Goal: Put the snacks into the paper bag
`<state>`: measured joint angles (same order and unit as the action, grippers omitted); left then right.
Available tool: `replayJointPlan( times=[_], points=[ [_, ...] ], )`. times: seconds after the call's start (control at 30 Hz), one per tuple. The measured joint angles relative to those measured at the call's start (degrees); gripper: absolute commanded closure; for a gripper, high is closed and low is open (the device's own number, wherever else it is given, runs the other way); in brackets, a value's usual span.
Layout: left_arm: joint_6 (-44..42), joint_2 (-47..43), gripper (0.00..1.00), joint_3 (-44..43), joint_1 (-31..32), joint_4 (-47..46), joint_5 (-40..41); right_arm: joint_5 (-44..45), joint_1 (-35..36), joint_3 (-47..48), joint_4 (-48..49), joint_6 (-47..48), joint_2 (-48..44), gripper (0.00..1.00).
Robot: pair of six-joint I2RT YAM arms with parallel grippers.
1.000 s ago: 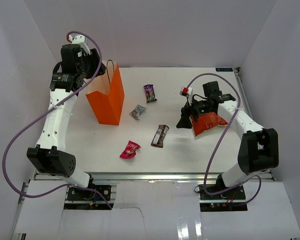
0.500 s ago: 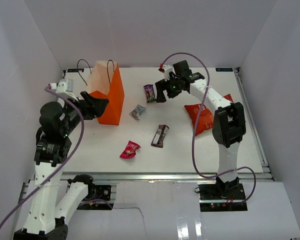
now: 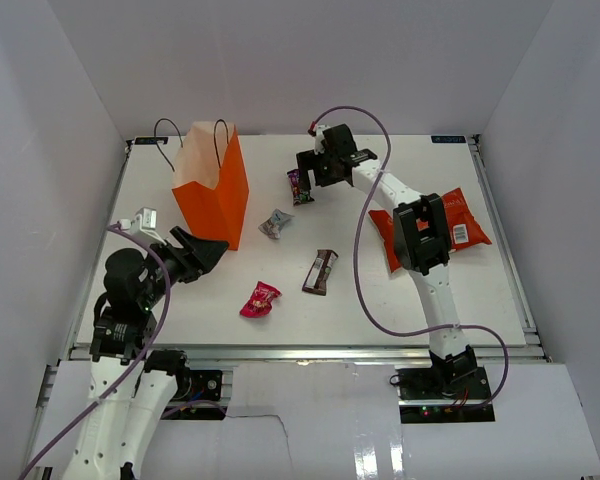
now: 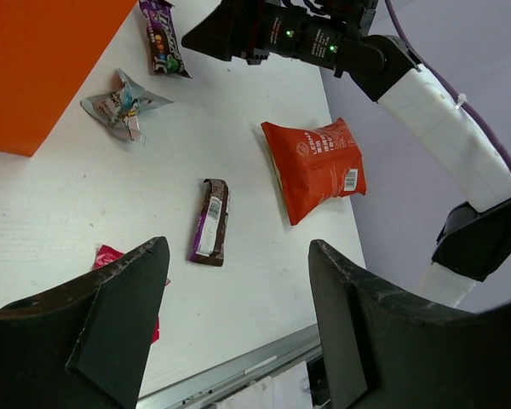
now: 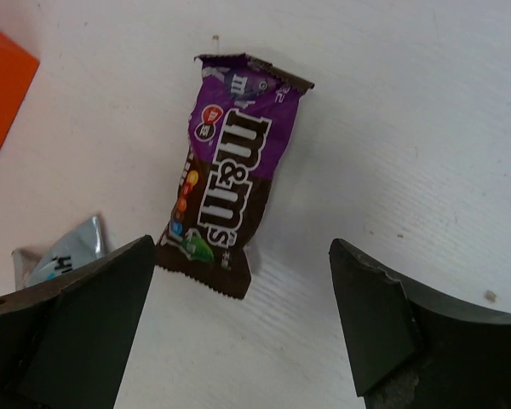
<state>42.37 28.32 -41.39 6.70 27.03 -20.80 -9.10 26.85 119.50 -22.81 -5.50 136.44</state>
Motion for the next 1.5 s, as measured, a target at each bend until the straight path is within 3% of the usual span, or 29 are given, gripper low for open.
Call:
replayJointPlan(
  times=[0.4, 0.6, 0.7, 0.83, 0.9, 0.97, 1.2, 1.33, 1.5],
  points=[
    [6.3, -4.3, 0.23, 5.4, 0.0, 0.3, -1.0, 10.2, 3.8, 3.1, 5.1, -3.3, 6.0, 0.23],
    [8.1, -4.3, 0.23, 5.7, 0.0, 0.3, -1.7, 11.9, 4.1, 1.4, 6.1, -3.2, 6.3, 0.44],
    [9.1, -3.2, 0.23, 6.4, 0.0, 0.0, -2.8, 11.6, 4.1, -0.5, 7.8, -3.0, 6.1, 0.49],
    [10.4, -0.1, 0.23, 7.9, 0.0, -1.2, -4.6, 10.2, 3.9, -3.5, 10.1, -2.2, 4.8, 0.66],
    [11.0, 1.0, 0.23, 8.6, 0.0, -2.1, -5.5, 9.0, 3.7, -5.3, 10.8, -1.6, 3.7, 0.83],
    [11.8, 2.3, 0.23, 9.7, 0.0, -3.4, -6.7, 8.0, 3.4, -7.5, 11.0, -1.0, 2.0, 0.87],
    [15.2, 5.4, 0.17, 13.4, 3.7, -11.0, -7.9, -5.2, 0.0, -21.0, 8.3, 3.5, -9.5, 0.89],
    [16.5, 10.8, 0.16, 13.8, 13.6, -17.3, -4.2, -18.4, -4.1, -33.0, 8.1, 7.9, -21.9, 0.89],
    [17.0, 24.1, 0.16, 13.3, 24.9, -27.1, -0.3, -31.4, -6.0, -48.1, 8.4, 12.0, -39.1, 0.87]
  ],
)
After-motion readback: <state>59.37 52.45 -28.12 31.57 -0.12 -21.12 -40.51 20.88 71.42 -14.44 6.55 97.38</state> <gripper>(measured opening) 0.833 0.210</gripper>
